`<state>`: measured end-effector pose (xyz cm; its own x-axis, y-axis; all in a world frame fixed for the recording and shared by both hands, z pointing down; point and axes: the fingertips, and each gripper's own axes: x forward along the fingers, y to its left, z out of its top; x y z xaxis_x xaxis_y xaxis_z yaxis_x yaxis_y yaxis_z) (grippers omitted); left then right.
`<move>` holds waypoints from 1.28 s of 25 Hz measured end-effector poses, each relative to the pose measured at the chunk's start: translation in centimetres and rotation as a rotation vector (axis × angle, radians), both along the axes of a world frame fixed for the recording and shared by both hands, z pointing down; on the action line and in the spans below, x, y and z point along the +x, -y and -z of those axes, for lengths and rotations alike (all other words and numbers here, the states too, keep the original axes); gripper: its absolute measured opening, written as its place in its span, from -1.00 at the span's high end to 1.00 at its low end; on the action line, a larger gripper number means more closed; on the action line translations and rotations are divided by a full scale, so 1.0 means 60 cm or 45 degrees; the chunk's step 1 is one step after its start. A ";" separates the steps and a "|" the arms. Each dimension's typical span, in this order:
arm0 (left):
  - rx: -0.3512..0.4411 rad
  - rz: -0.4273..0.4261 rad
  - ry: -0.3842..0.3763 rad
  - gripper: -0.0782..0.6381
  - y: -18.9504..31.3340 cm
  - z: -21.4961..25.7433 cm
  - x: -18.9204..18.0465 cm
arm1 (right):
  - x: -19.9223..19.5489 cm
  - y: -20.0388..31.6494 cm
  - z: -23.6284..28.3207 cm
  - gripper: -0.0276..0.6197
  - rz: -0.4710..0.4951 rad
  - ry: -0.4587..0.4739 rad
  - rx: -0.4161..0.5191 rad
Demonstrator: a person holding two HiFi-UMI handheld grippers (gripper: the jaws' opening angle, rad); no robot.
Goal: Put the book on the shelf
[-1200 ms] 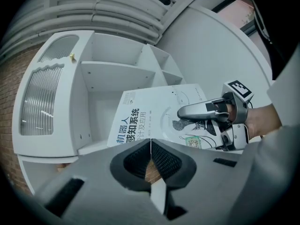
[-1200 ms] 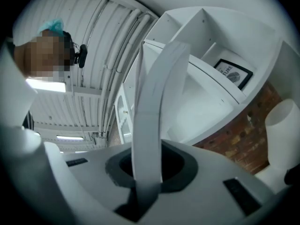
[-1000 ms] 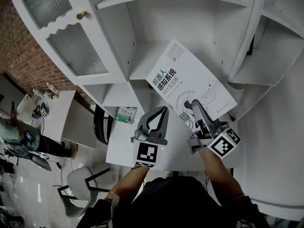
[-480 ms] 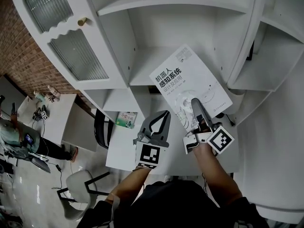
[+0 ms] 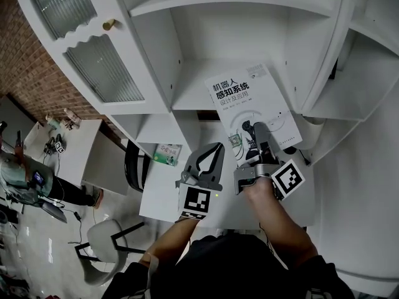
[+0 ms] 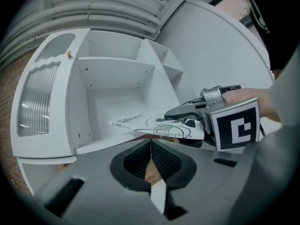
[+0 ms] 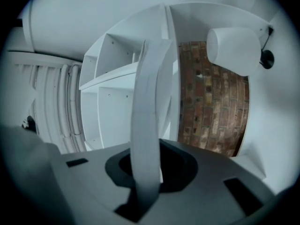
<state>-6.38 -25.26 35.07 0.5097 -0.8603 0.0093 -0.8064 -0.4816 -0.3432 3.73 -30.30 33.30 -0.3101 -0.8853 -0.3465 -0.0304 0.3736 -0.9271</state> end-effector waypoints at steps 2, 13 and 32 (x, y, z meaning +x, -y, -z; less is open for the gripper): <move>0.002 0.010 -0.001 0.73 0.001 -0.001 -0.003 | 0.001 0.007 -0.007 0.73 -0.037 0.024 -0.060; -0.036 0.036 -0.004 0.73 0.005 -0.018 -0.016 | -0.005 0.034 -0.024 0.72 -0.093 0.182 -0.203; -0.064 0.020 -0.001 0.73 0.017 -0.033 -0.017 | -0.033 0.091 0.008 0.02 0.049 0.337 -0.188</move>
<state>-7.42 -26.25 37.05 0.4963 -0.8666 0.0521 -0.8142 -0.4854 -0.3184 1.73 -35.76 32.79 -0.2608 -0.9214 -0.2881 0.2308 0.2303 -0.9454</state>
